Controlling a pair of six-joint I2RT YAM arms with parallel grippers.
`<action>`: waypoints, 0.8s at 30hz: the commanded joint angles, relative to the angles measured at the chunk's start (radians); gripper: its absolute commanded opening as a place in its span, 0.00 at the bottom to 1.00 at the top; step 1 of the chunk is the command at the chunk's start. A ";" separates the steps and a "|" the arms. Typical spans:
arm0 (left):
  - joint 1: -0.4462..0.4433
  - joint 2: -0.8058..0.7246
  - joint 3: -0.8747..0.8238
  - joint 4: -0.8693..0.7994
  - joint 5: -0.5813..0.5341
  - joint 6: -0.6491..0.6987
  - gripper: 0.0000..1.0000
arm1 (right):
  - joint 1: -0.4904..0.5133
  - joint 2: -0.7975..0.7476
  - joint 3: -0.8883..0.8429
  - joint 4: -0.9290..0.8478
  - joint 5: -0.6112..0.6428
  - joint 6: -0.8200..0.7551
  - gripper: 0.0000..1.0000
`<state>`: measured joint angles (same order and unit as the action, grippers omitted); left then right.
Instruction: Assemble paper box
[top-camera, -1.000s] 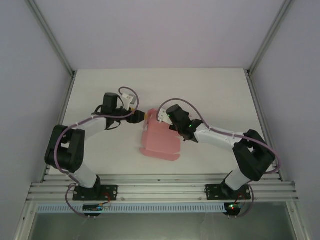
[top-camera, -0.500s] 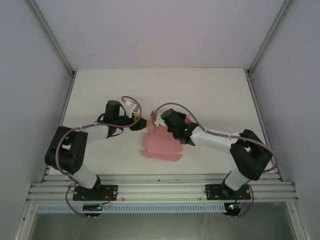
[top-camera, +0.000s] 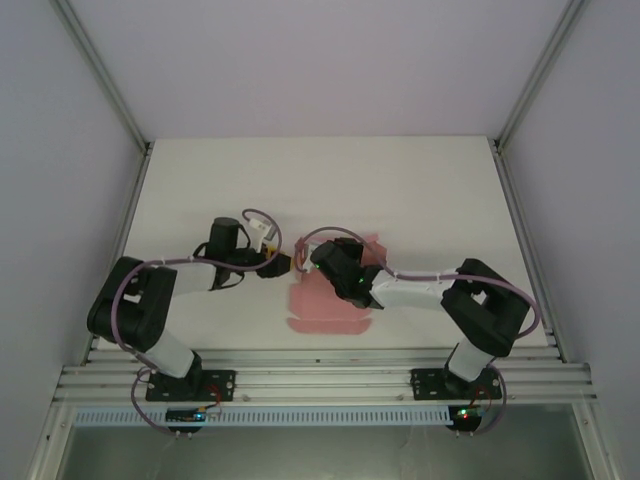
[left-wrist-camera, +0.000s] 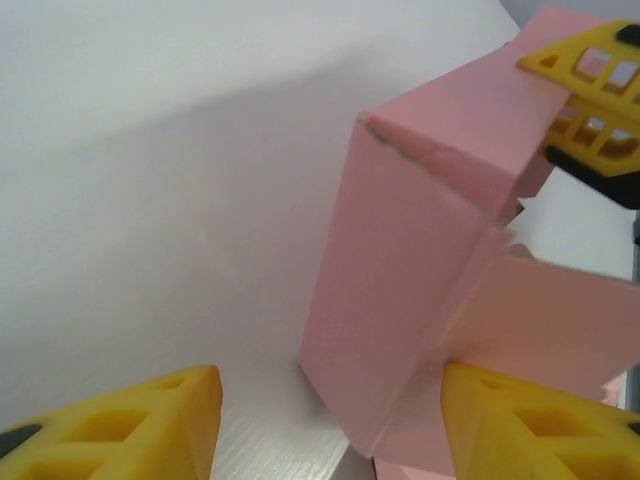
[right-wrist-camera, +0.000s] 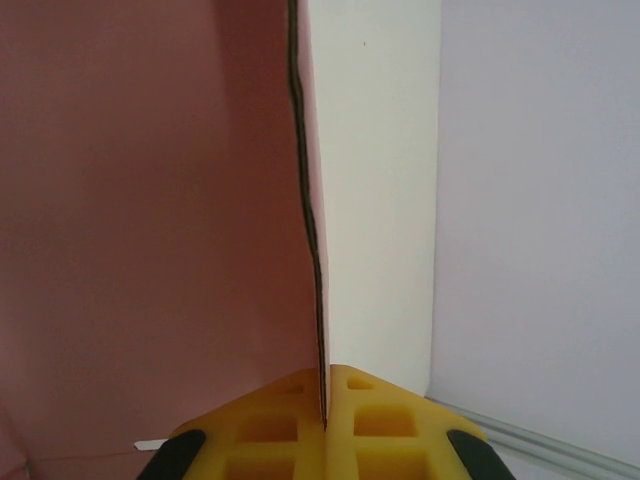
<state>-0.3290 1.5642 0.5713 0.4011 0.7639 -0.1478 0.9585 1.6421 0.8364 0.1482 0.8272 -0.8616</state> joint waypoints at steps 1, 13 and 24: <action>-0.011 -0.033 0.005 0.019 0.039 0.016 0.60 | 0.004 -0.014 -0.005 0.010 0.021 0.021 0.00; -0.096 0.021 0.088 -0.045 -0.061 0.058 0.59 | 0.012 -0.045 -0.002 -0.025 -0.030 0.087 0.00; -0.205 0.016 0.029 0.059 -0.569 0.071 0.34 | 0.027 -0.051 -0.005 -0.080 -0.028 0.173 0.00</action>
<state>-0.5152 1.5784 0.6281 0.4076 0.4038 -0.0944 0.9668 1.6150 0.8356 0.1200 0.8127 -0.7658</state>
